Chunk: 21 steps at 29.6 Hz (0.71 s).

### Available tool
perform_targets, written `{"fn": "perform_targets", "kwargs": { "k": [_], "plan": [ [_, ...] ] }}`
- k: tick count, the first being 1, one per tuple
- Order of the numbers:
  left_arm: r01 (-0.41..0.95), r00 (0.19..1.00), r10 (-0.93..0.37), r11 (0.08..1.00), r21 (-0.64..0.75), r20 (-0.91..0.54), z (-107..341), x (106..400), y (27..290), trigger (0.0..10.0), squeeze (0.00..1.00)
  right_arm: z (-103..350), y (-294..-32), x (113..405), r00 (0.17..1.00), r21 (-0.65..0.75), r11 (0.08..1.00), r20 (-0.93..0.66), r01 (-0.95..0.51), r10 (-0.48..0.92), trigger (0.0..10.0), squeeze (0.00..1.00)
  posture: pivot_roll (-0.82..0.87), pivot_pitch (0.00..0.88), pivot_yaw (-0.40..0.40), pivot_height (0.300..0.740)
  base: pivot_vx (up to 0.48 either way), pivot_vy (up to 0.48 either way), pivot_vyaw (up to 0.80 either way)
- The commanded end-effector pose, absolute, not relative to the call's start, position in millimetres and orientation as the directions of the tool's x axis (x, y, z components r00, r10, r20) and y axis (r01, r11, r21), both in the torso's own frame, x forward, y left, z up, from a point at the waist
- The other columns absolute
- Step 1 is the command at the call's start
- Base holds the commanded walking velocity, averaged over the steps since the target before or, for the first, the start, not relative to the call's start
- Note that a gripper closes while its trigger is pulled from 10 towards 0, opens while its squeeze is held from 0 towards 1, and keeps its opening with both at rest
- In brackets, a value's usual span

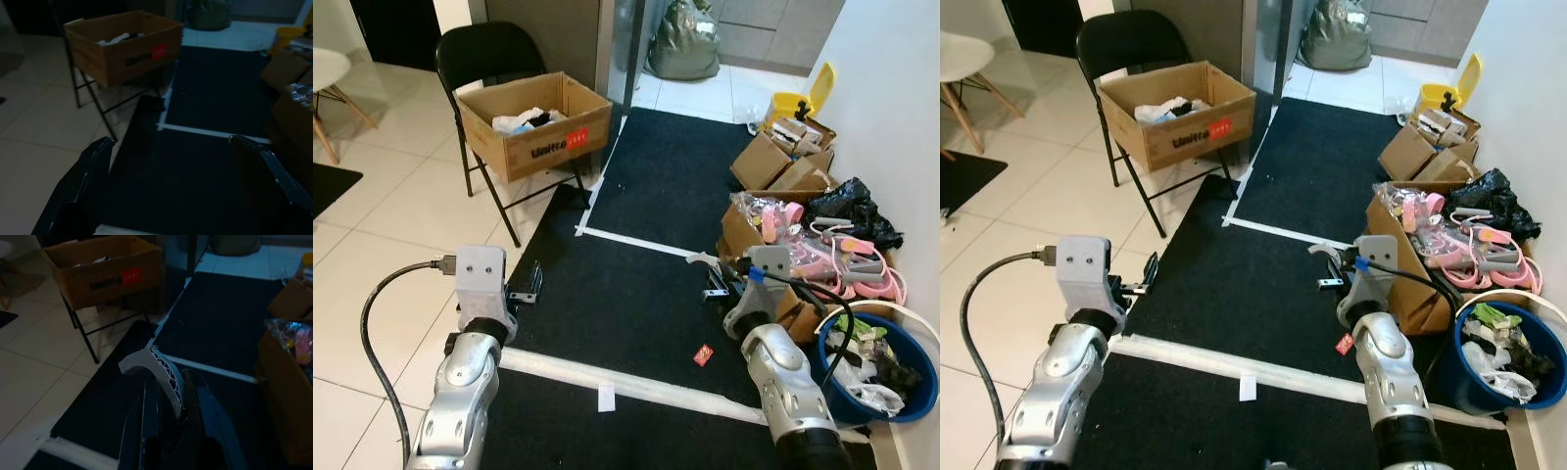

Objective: Picking trash to rubbish bin

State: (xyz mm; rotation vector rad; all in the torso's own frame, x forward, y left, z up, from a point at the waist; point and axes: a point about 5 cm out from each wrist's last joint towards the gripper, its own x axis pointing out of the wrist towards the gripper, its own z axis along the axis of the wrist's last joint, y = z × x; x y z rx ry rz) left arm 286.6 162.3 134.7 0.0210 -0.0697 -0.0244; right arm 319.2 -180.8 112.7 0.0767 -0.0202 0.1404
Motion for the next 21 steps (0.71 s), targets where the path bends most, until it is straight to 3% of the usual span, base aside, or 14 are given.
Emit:
{"fn": "perform_targets", "kwargs": {
  "k": [1, 21],
  "plan": [
    [0.001, 0.999, -0.002, 1.0, 0.02, 0.033, 127.1, 285.8, 164.0, 10.0, 0.0, 109.1, -176.9, 318.3, 0.988, 0.07, 0.985, 0.009, -0.155, 0.155, 10.0, 0.0, 0.03, 0.129, -0.051, 0.74, 0.307, 0.0, 0.0],
    [0.013, 0.999, -0.014, 0.999, 0.03, 0.028, 128.7, 287.6, 164.0, 10.0, 0.0, 106.4, -173.4, 317.6, 0.988, 0.073, 0.985, 0.003, -0.157, 0.157, 10.0, 0.0, 0.03, 0.134, -0.048, 0.74, 0.321, 0.0, 0.0]
  ]
}}
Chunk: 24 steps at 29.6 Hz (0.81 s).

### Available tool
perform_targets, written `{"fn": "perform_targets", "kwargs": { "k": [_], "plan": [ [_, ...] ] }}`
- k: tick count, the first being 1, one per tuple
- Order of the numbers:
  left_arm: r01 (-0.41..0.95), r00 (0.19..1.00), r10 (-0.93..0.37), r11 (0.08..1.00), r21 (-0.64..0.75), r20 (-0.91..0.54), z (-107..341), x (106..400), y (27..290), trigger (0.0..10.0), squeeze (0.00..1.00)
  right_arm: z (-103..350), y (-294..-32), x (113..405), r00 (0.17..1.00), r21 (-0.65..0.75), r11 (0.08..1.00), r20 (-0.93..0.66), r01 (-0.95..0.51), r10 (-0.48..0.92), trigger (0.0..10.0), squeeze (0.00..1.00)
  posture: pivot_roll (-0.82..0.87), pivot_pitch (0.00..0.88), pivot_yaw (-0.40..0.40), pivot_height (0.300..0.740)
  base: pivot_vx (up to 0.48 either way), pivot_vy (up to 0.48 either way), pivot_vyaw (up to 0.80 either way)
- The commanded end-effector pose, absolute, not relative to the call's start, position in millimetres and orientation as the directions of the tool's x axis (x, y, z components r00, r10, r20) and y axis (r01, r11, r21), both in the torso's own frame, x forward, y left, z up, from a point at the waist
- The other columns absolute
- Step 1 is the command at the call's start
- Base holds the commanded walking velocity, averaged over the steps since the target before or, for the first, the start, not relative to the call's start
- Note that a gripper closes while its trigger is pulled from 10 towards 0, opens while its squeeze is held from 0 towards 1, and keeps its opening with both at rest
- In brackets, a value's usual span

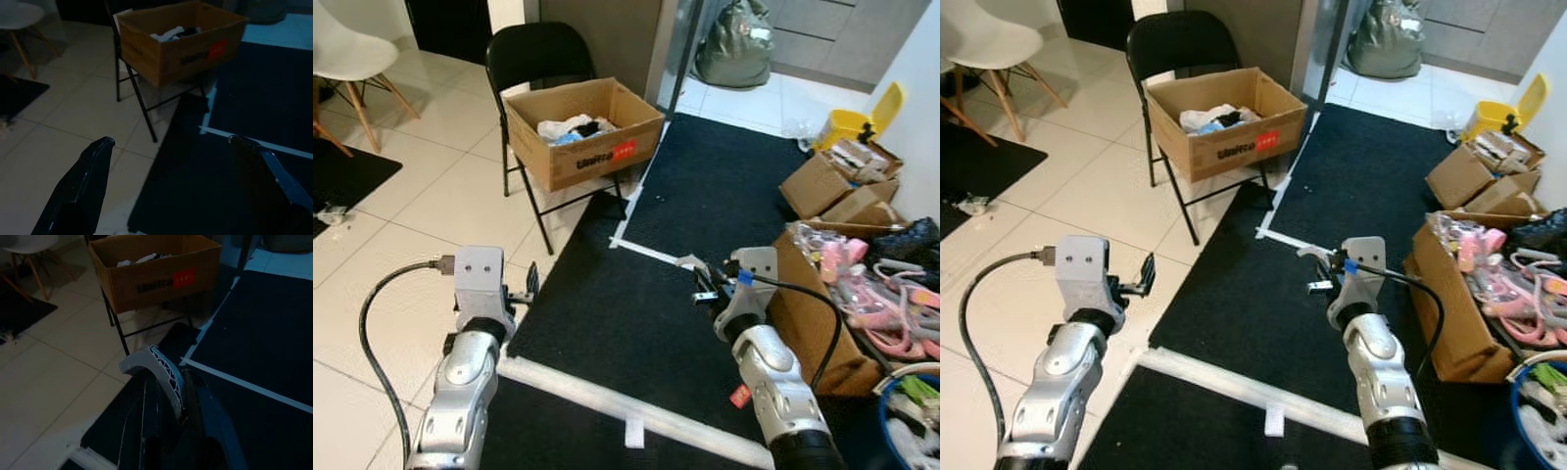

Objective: Picking trash to rubbish bin

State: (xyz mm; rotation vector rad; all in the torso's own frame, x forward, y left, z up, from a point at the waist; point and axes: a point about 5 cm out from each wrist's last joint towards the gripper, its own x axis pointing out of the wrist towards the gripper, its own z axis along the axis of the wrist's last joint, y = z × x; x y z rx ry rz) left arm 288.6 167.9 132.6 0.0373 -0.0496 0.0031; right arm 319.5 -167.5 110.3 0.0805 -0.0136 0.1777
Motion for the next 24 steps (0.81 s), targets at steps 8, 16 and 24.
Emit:
{"fn": "perform_targets", "kwargs": {
  "k": [8, 16, 24],
  "plan": [
    [0.025, 0.999, -0.026, 0.999, 0.034, 0.025, 129.1, 288.8, 162.4, 10.0, 0.0, 106.4, -174.8, 318.2, 0.989, 0.081, 0.985, 0.002, -0.151, 0.151, 10.0, 0.0, 0.03, 0.134, -0.048, 0.74, 0.331, 0.0, 0.0],
    [0.031, 0.999, -0.032, 0.999, 0.038, 0.021, 129.2, 288.8, 162.3, 10.0, 0.0, 104.8, -176.1, 318.3, 0.99, 0.079, 0.987, -0.007, -0.14, 0.141, 10.0, 0.0, 0.04, 0.133, -0.046, 0.74, 0.335, 0.0, -0.52],
    [0.032, 0.999, -0.033, 0.999, 0.041, 0.02, 129.4, 289.1, 162.6, 10.0, 0.0, 103.4, -177.3, 318.0, 0.991, 0.077, 0.988, -0.013, -0.135, 0.136, 10.0, 0.0, 0.04, 0.136, -0.046, 0.74, 0.335, 0.0, -0.58]
  ]
}}
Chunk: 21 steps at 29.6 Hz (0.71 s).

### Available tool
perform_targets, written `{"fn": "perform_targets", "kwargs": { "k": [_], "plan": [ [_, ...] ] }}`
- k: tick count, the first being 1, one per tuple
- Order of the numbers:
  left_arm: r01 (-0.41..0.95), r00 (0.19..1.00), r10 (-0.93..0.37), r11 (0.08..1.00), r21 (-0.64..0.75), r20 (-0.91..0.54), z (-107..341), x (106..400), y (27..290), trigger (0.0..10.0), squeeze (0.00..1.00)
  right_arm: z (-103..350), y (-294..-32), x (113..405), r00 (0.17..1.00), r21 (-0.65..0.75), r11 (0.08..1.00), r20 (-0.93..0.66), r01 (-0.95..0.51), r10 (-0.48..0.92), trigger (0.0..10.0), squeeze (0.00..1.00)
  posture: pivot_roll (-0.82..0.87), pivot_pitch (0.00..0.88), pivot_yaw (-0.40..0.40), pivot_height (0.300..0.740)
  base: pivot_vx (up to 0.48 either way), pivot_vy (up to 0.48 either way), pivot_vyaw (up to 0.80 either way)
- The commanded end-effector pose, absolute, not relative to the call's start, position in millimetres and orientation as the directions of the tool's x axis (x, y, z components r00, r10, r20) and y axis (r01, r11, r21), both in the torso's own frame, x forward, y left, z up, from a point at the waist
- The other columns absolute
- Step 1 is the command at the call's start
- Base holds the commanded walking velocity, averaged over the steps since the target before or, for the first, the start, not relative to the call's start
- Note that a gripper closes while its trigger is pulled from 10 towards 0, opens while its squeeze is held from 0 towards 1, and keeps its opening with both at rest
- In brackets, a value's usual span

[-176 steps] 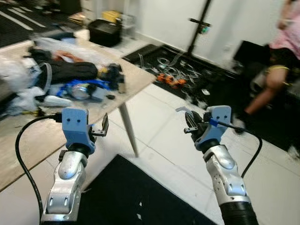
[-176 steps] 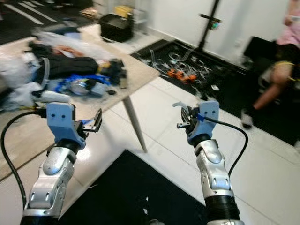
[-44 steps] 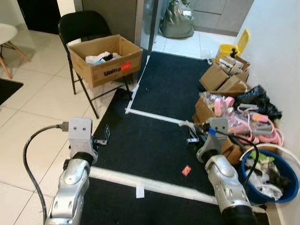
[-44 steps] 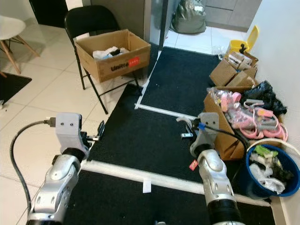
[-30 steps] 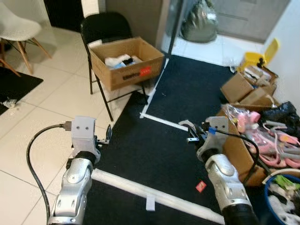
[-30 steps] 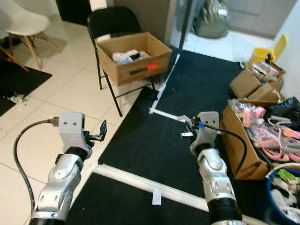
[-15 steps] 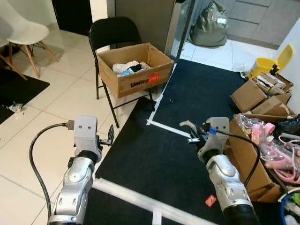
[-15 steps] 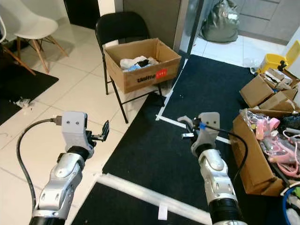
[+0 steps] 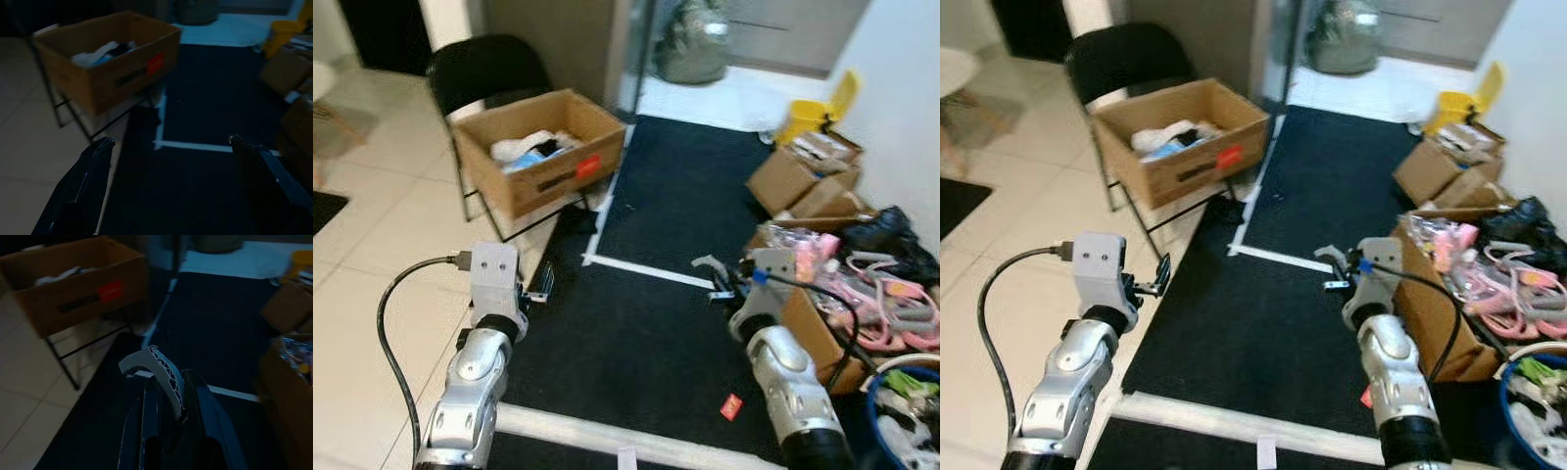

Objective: Picking trash to rubbish bin

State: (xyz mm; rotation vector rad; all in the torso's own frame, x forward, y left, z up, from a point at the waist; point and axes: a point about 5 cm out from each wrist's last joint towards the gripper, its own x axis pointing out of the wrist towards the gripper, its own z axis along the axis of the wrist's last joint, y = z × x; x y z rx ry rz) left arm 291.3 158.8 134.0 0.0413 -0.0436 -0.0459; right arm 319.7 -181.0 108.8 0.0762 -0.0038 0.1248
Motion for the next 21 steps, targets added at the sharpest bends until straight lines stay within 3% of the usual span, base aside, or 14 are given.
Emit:
{"fn": "perform_targets", "kwargs": {
  "k": [1, 11, 21],
  "plan": [
    [0.032, 0.999, -0.033, 0.999, 0.041, 0.02, 129.4, 289.0, 162.7, 10.0, 0.0, 103.3, -177.4, 317.9, 0.991, 0.077, 0.988, -0.013, -0.134, 0.136, 10.0, 0.0, 0.04, 0.136, -0.046, 0.74, 0.334, 0.0, -0.59],
    [0.036, 0.999, -0.037, 0.998, 0.046, 0.016, 129.3, 289.5, 163.2, 10.0, 0.0, 102.8, -179.4, 318.4, 0.992, 0.083, 0.989, -0.015, -0.123, 0.125, 10.0, 0.0, 0.04, 0.136, -0.042, 0.74, 0.335, 0.0, -0.57],
    [0.042, 0.999, -0.042, 0.998, 0.05, 0.015, 129.9, 290.8, 163.3, 10.0, 0.0, 97.4, -184.5, 317.9, 0.996, 0.101, 0.992, -0.047, -0.073, 0.078, 10.0, 0.0, 0.04, 0.133, -0.037, 0.74, 0.342, 0.0, 0.0]
  ]
}}
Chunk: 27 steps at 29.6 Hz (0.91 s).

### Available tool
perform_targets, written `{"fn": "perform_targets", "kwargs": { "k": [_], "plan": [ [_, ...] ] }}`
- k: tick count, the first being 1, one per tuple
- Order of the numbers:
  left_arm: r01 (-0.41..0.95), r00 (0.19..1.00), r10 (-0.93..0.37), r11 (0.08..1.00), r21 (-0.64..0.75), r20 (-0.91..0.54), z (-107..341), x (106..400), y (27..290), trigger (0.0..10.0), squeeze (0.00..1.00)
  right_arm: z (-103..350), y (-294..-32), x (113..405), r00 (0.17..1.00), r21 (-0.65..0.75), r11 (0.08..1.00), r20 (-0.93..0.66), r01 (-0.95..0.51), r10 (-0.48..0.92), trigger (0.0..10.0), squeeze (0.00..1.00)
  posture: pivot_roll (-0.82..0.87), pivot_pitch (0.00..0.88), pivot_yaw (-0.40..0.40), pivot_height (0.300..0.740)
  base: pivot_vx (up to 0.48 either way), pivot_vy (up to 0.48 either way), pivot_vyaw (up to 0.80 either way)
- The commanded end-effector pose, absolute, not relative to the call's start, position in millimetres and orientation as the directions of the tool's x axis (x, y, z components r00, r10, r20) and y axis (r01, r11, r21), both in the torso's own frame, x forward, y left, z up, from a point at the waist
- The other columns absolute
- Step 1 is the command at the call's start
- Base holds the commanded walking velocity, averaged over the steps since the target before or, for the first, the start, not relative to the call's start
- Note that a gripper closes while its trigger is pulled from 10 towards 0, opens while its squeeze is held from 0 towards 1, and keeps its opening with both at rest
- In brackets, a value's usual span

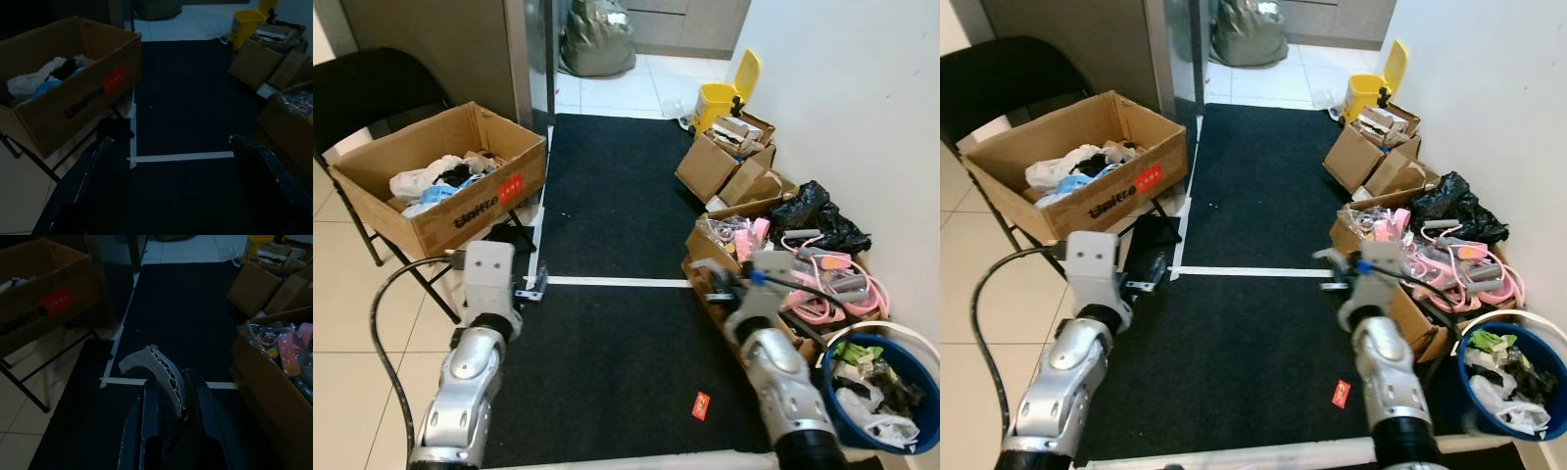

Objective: Picking trash to rubbish bin

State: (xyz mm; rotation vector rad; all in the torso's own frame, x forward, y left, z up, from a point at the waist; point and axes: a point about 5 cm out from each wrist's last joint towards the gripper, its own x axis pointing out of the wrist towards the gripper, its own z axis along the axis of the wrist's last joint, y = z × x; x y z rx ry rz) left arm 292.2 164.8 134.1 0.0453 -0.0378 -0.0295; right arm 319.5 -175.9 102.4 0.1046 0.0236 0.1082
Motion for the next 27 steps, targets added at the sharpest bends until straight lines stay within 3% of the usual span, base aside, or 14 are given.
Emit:
{"fn": "perform_targets", "kwargs": {
  "k": [1, 6, 19, 27],
  "plan": [
    [0.043, 0.999, -0.043, 0.998, 0.05, 0.015, 130.0, 290.8, 163.3, 10.0, 0.0, 97.2, -185.0, 317.9, 0.996, 0.102, 0.992, -0.048, -0.07, 0.075, 10.0, 0.0, 0.04, 0.134, -0.036, 0.74, 0.341, 0.0, 0.0],
    [0.044, 0.999, -0.045, 0.998, 0.051, 0.015, 130.1, 290.8, 163.4, 10.0, 0.0, 97.0, -185.7, 318.0, 0.996, 0.102, 0.993, -0.05, -0.065, 0.07, 10.0, 0.0, 0.04, 0.134, -0.035, 0.74, 0.343, 0.0, 0.0],
    [0.054, 0.998, -0.055, 0.997, 0.056, 0.009, 130.3, 290.9, 163.5, 10.0, 0.0, 93.2, -189.5, 315.6, 0.997, 0.098, 0.995, -0.065, -0.034, 0.041, 10.0, 0.0, 0.04, 0.14, -0.023, 0.74, 0.347, 0.0, -0.78],
    [0.058, 0.998, -0.059, 0.997, 0.057, 0.006, 130.4, 290.9, 163.6, 10.0, 0.0, 92.9, -189.6, 315.4, 0.997, 0.096, 0.995, -0.064, -0.031, 0.037, 10.0, 0.0, 0.04, 0.144, -0.02, 0.74, 0.348, 0.0, -0.35]
  ]
}}
